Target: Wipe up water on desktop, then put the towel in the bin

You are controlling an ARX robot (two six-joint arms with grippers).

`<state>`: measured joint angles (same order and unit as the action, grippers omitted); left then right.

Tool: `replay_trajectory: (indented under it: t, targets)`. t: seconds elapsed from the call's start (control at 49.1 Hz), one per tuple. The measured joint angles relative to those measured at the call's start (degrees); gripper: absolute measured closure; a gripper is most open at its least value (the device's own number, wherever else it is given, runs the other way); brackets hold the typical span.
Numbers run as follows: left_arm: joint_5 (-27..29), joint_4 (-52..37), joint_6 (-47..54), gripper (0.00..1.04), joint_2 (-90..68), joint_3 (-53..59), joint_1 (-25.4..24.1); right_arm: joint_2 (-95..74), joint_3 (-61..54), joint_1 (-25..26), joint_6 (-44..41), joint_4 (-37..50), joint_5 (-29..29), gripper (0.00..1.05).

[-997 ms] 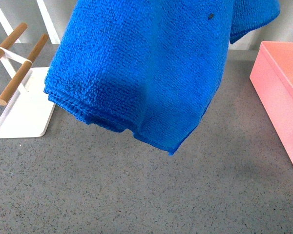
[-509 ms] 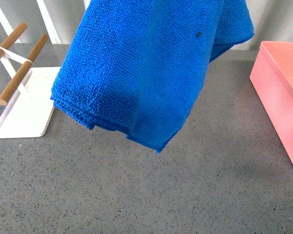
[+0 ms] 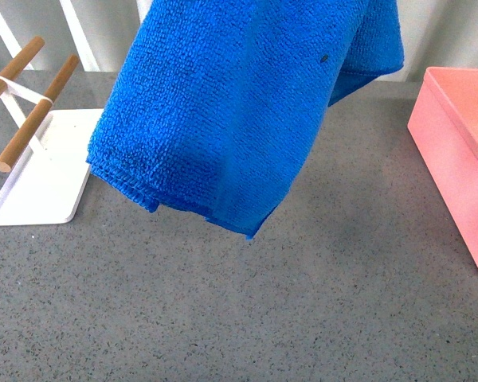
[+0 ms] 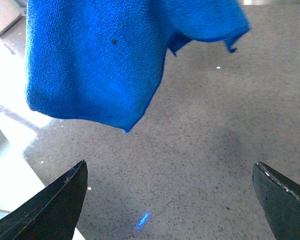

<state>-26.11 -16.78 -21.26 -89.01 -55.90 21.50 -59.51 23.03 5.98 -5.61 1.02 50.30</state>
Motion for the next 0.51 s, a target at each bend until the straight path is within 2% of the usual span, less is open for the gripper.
replay_trajectory:
  t: [0.142,0.305,0.509]
  targets:
    - [0.0,0.0,0.0,1.00,0.0,0.0,0.0,-11.5,3.5,-3.6,1.9,9.9,6.2,0.07]
    - [0.0,0.0,0.0,1.00,0.0,0.0,0.0,-23.7,7.8,-8.7,8.3,23.1,7.8,0.07]
    - [0.0,0.0,0.0,1.00,0.0,0.0,0.0,-30.6,10.9,-13.6,14.5,31.8,8.1,0.07]
